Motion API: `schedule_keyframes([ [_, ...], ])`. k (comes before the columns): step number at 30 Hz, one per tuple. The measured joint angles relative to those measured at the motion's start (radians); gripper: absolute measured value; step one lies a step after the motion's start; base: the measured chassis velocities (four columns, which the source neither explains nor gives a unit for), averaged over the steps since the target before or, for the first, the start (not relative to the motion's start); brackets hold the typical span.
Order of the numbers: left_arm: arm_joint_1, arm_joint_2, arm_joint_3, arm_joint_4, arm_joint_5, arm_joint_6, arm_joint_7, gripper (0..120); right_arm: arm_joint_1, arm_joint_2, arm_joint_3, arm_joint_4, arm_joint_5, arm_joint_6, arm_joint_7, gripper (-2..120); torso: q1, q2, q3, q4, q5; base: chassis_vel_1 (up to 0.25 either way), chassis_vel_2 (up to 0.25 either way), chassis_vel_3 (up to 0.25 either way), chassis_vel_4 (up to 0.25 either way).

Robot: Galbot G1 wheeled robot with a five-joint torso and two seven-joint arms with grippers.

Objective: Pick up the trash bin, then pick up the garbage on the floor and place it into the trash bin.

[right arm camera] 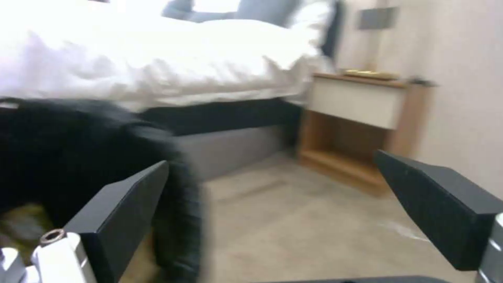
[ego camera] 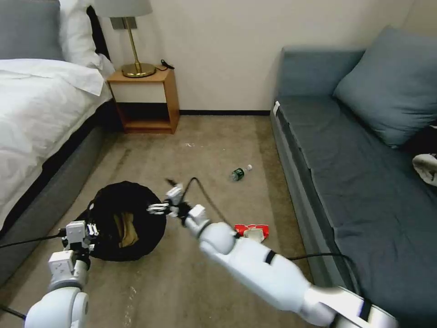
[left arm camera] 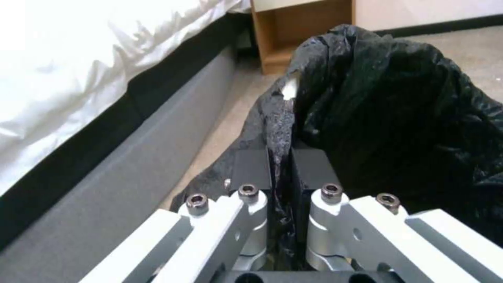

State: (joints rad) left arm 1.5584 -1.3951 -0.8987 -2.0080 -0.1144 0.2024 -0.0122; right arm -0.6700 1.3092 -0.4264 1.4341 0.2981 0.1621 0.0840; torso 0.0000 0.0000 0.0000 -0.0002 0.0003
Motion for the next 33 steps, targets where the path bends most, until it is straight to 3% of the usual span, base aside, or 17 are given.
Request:
schedule_keyframes([
  [4, -0.004, 0.004, 0.001, 0.014, 0.000, -0.005, 0.000, 6, -0.082, -0.062, 0.098, 0.083, -0.073, 0.003, 0.028, 100, 0.000, 0.000, 0.000, -0.0001, 0.0000, 0.000, 0.000, 0.000, 0.000],
  [8, -0.004, 0.014, 0.002, 0.022, -0.003, -0.012, 0.000, 6, -0.257, -0.138, 0.212, 0.210, -0.115, 0.008, 0.081, 100, 0.000, 0.000, 0.000, -0.0002, 0.0001, 0.000, 0.000, 0.000, 0.000],
  [11, -0.006, 0.019, 0.001, 0.022, -0.010, -0.012, 0.000, 6, -0.335, -0.156, 0.285, 0.244, -0.160, 0.030, 0.092, 100, 0.000, 0.000, 0.000, 0.0000, 0.0001, 0.000, 0.000, 0.000, 0.000],
  [14, -0.011, 0.028, -0.001, 0.024, -0.017, -0.012, 0.001, 6, -0.451, -0.162, 0.452, 0.275, -0.238, 0.075, 0.095, 100, 0.000, 0.000, 0.000, 0.0000, 0.0000, 0.000, 0.000, 0.000, 0.000],
  [20, -0.014, 0.033, -0.001, 0.025, -0.018, -0.012, 0.002, 6, -0.554, -0.169, 0.592, 0.322, -0.255, 0.085, 0.101, 100, 0.000, 0.000, 0.000, 0.0000, -0.0001, 0.000, 0.000, 0.000, 0.000],
  [23, -0.018, 0.030, 0.005, 0.026, -0.017, -0.012, 0.002, 6, -0.647, -0.130, 0.719, 0.390, -0.249, 0.061, 0.112, 100, 0.000, 0.000, 0.000, 0.0001, -0.0003, 0.000, 0.000, 0.000, 0.000],
  [33, -0.010, 0.031, 0.006, 0.021, -0.015, -0.014, 0.002, 6, -0.763, -0.097, 0.844, 0.384, -0.259, 0.128, 0.093, 100, 0.000, 0.000, 0.000, 0.0001, -0.0002, 0.000, 0.000, 0.000, 0.000],
])
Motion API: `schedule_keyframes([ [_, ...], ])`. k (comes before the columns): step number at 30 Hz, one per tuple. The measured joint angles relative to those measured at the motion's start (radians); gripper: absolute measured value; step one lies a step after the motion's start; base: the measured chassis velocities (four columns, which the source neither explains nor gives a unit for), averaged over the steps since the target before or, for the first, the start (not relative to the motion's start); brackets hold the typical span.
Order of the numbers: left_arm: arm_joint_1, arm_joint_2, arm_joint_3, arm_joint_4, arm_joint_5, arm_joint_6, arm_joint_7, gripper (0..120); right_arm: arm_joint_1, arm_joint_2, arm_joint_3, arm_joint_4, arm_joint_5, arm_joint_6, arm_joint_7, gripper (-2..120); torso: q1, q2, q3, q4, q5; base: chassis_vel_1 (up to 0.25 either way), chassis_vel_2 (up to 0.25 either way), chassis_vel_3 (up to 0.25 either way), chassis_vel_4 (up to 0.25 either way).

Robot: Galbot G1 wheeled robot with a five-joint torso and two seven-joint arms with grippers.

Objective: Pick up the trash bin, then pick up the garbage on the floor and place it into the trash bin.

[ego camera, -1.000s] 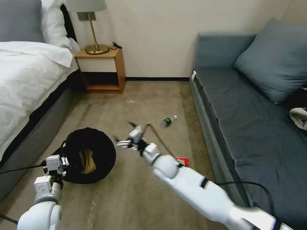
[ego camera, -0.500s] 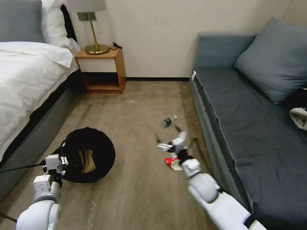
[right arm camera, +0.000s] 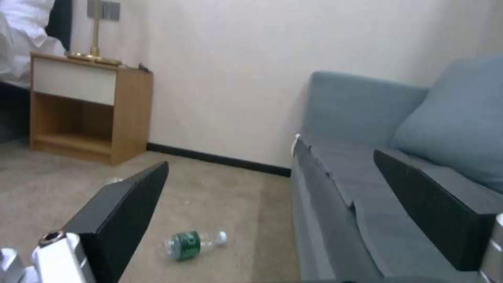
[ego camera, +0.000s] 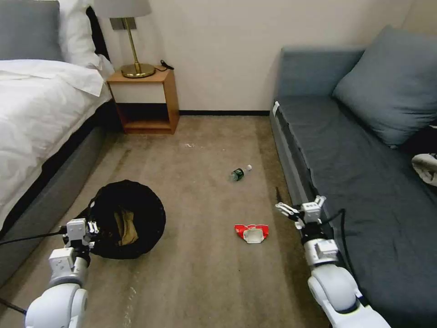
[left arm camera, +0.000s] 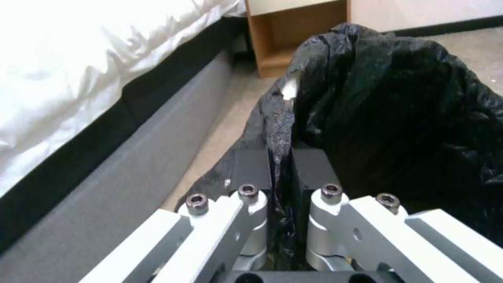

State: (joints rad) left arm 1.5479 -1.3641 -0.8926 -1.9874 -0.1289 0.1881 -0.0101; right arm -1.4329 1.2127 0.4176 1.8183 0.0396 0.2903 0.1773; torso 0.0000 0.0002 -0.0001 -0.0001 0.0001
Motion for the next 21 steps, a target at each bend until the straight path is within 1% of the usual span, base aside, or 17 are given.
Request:
schedule_keyframes([
  [6, 0.006, 0.006, -0.005, -0.007, 0.000, -0.001, 0.001, 6, -0.023, 0.030, 0.007, -0.028, -0.001, 0.044, -0.020, 100, 0.000, 0.000, 0.000, 0.0001, 0.0000, 0.000, 0.000, 0.000, 0.000],
  [21, 0.011, 0.009, -0.009, -0.013, -0.002, -0.008, 0.002, 6, -0.010, 0.046, 0.003, -0.042, 0.027, 0.057, -0.042, 100, 0.000, 0.000, 0.000, 0.0002, -0.0001, 0.000, 0.000, 0.000, 0.000],
])
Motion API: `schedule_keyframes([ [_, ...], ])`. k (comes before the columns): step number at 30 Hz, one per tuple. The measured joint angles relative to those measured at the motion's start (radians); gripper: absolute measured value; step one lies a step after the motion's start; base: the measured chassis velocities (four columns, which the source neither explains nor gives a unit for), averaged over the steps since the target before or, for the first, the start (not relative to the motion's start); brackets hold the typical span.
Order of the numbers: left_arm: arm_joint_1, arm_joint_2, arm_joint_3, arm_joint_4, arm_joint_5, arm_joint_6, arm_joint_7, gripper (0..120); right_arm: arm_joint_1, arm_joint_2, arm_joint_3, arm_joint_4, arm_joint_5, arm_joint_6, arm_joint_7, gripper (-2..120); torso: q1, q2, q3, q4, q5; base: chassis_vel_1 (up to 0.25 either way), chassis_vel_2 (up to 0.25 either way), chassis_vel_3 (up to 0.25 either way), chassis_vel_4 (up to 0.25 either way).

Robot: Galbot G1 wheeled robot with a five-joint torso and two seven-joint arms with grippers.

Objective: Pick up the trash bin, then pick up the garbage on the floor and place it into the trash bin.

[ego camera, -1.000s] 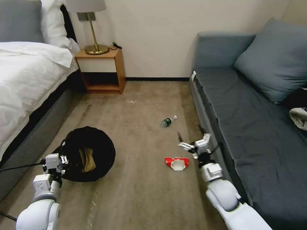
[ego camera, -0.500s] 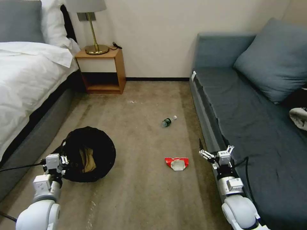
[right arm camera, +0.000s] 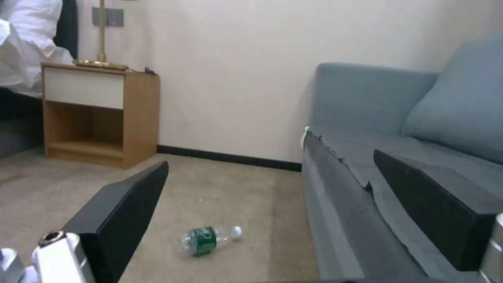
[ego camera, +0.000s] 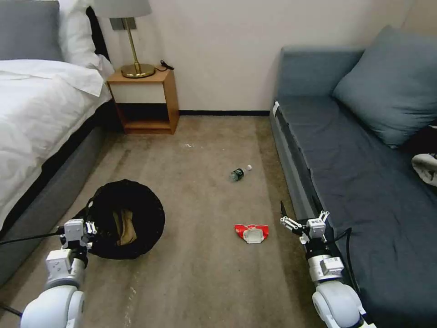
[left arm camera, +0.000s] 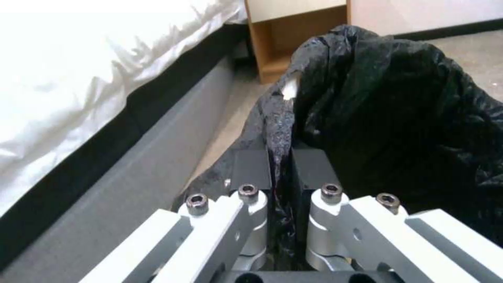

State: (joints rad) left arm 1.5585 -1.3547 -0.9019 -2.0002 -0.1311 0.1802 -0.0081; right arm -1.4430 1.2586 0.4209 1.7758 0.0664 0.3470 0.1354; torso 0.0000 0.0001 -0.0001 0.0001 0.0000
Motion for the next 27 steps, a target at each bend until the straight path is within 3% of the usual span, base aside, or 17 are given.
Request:
schedule_keyframes([
  [15, -0.001, 0.004, 0.000, 0.002, -0.006, -0.005, 0.001, 6, 0.018, 0.015, -0.007, -0.017, -0.002, 0.006, -0.003, 100, 0.000, 0.000, 0.000, -0.0002, 0.0000, -0.134, 0.140, 0.125, -0.128],
  [21, -0.003, 0.002, 0.001, 0.007, -0.006, -0.005, 0.001, 6, 0.035, -0.005, -0.028, -0.028, -0.001, 0.003, -0.006, 100, 0.000, 0.000, 0.000, -0.0002, 0.0000, -0.038, 0.029, 0.037, -0.022],
  [25, -0.004, 0.001, 0.001, 0.009, -0.005, -0.005, 0.001, 6, 0.053, -0.041, -0.086, -0.022, 0.004, -0.043, 0.001, 100, 0.000, 0.000, 0.000, -0.0001, 0.0000, 0.000, 0.000, 0.000, 0.000],
  [27, -0.004, 0.001, -0.001, 0.009, -0.005, -0.005, 0.001, 6, 0.083, -0.102, -0.163, -0.017, 0.028, -0.102, 0.006, 100, 0.000, 0.000, 0.000, 0.0000, 0.0002, 0.000, 0.000, 0.000, 0.000],
])
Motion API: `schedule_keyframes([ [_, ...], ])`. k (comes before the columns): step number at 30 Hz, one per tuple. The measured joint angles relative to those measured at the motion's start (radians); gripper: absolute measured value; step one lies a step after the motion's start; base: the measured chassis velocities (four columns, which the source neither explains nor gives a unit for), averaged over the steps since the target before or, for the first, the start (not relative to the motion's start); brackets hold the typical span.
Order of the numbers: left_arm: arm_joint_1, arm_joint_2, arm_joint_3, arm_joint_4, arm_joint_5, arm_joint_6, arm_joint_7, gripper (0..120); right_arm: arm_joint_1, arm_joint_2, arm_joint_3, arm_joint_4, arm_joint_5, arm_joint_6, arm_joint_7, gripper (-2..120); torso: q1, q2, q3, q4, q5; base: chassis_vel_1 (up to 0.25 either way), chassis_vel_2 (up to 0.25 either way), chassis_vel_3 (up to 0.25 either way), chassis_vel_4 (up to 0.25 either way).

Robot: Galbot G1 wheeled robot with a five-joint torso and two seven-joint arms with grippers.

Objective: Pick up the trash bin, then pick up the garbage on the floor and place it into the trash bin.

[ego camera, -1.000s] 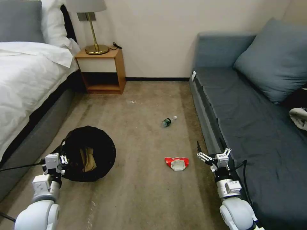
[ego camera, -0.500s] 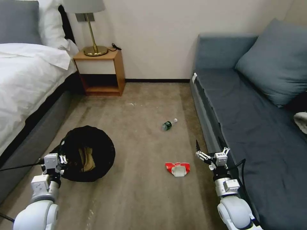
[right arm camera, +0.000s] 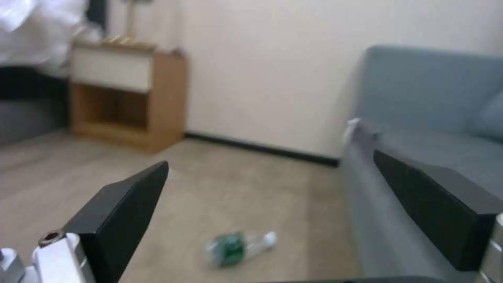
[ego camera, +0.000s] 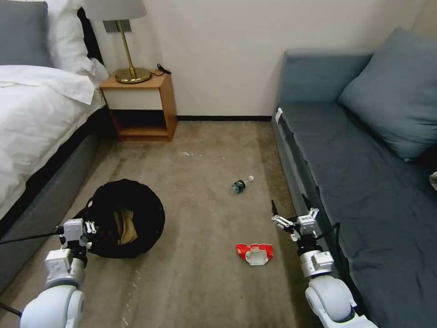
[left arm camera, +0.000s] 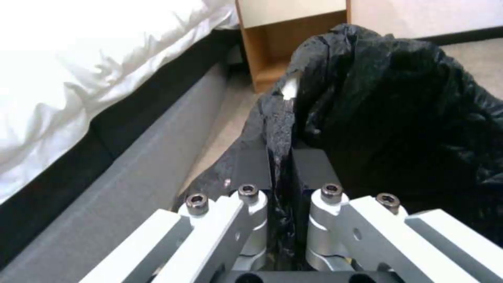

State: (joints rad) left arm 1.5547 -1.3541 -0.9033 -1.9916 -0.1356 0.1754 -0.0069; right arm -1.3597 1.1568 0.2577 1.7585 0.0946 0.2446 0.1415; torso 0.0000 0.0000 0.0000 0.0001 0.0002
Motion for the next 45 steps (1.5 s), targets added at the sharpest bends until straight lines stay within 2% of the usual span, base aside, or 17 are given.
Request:
schedule_keyframes([
  [3, 0.002, 0.001, -0.004, -0.003, 0.000, 0.000, 0.000, 6, 0.045, -0.107, -0.095, 0.017, 0.057, -0.123, -0.062, 100, 0.000, 0.000, 0.000, 0.0000, -0.0001, 0.000, 0.000, 0.000, 0.000],
  [4, 0.002, 0.001, -0.004, -0.003, 0.000, 0.000, 0.000, 6, 0.045, -0.107, -0.095, 0.017, 0.057, -0.123, -0.062, 100, 0.000, 0.000, 0.000, 0.0000, -0.0001, 0.000, 0.000, 0.000, 0.000],
  [5, 0.003, 0.001, -0.005, -0.005, 0.000, 0.000, 0.000, 6, 0.060, -0.137, -0.118, 0.018, 0.079, -0.161, -0.090, 100, 0.000, 0.000, 0.000, 0.0002, -0.0001, 0.000, 0.000, 0.000, 0.000],
  [7, 0.006, 0.001, -0.005, -0.007, 0.000, 0.000, 0.000, 6, 0.113, -0.234, -0.186, 0.011, 0.163, -0.300, -0.199, 100, 0.000, 0.000, 0.000, -0.0001, -0.0001, 0.000, 0.000, 0.000, 0.000],
  [9, 0.006, 0.000, -0.005, -0.008, 0.000, 0.000, 0.000, 6, 0.125, -0.249, -0.196, 0.006, 0.175, -0.330, -0.227, 100, 0.000, 0.000, 0.000, 0.0001, -0.0003, 0.000, 0.000, 0.000, 0.000],
  [10, 0.008, -0.002, -0.005, -0.010, 0.000, 0.000, 0.000, 6, 0.156, -0.283, -0.212, -0.016, 0.180, -0.407, -0.335, 100, 0.000, 0.000, 0.000, -0.0001, -0.0001, 0.000, 0.000, 0.000, 0.000],
  [12, 0.010, -0.006, -0.004, -0.010, 0.001, 0.000, 0.000, 6, 0.208, -0.305, -0.214, -0.072, 0.101, -0.462, -0.522, 100, 0.000, 0.000, 0.000, 0.0000, -0.0003, 0.000, 0.000, 0.000, 0.000],
  [16, 0.012, -0.009, -0.003, -0.013, 0.003, 0.000, 0.000, 6, 0.265, -0.296, -0.243, -0.159, 0.018, -0.470, -0.615, 100, 0.000, 0.000, 0.000, -0.0001, -0.0003, 0.000, 0.000, 0.000, 0.000],
  [25, 0.011, -0.010, -0.004, -0.018, 0.003, 0.000, -0.001, 6, 0.312, -0.203, -0.285, -0.297, -0.035, -0.466, -0.611, 100, 0.000, 0.000, 0.000, -0.0001, -0.0002, 0.000, 0.000, 0.000, 0.000],
  [29, 0.011, -0.013, -0.003, -0.018, 0.005, 0.000, -0.001, 6, 0.324, -0.175, -0.287, -0.336, -0.061, -0.457, -0.607, 93, 0.000, 0.000, 0.000, 0.0000, -0.0002, 0.000, 0.000, 0.000, 0.000],
  [32, 0.011, -0.015, 0.001, -0.018, 0.007, 0.000, -0.001, 6, 0.328, -0.166, -0.286, -0.356, -0.080, -0.451, -0.607, 80, 0.000, 0.000, 0.000, 0.0000, -0.0003, 0.000, 0.000, 0.000, 0.000],
  [33, 0.011, -0.015, 0.001, -0.018, 0.007, 0.000, -0.001, 6, 0.328, -0.166, -0.286, -0.356, -0.080, -0.451, -0.607, 80, 0.000, 0.000, 0.000, 0.0000, -0.0003, 0.000, 0.000, 0.000, 0.000],
  [34, 0.011, -0.014, 0.001, -0.018, 0.008, 0.001, -0.001, 6, 0.328, -0.165, -0.286, -0.367, -0.091, -0.447, -0.607, 71, 0.000, 0.000, 0.000, -0.0001, -0.0003, 0.000, 0.000, 0.000, 0.000],
  [37, 0.011, -0.013, 0.000, -0.018, 0.008, 0.001, -0.001, 6, 0.329, -0.160, -0.282, -0.378, -0.097, -0.441, -0.607, 59, 0.000, 0.000, 0.000, -0.0002, -0.0003, 0.000, 0.000, 0.000, 0.000],
  [38, 0.011, -0.013, 0.000, -0.018, 0.008, 0.001, -0.001, 6, 0.329, -0.160, -0.282, -0.378, -0.097, -0.441, -0.607, 59, 0.000, 0.000, 0.000, -0.0002, -0.0003, 0.000, 0.000, 0.000, 0.000],
  [42, 0.011, -0.011, 0.000, -0.018, 0.008, 0.001, -0.001, 6, 0.331, -0.149, -0.279, -0.397, -0.105, -0.433, -0.599, 47, 0.000, 0.000, 0.000, -0.0001, -0.0002, 0.000, 0.000, 0.000, 0.000],
  [45, 0.013, -0.011, -0.002, -0.017, 0.008, 0.001, -0.001, 6, 0.335, -0.137, -0.279, -0.424, -0.110, -0.429, -0.585, 32, 0.000, 0.000, 0.000, -0.0001, -0.0003, 0.000, 0.000, 0.000, 0.000],
])
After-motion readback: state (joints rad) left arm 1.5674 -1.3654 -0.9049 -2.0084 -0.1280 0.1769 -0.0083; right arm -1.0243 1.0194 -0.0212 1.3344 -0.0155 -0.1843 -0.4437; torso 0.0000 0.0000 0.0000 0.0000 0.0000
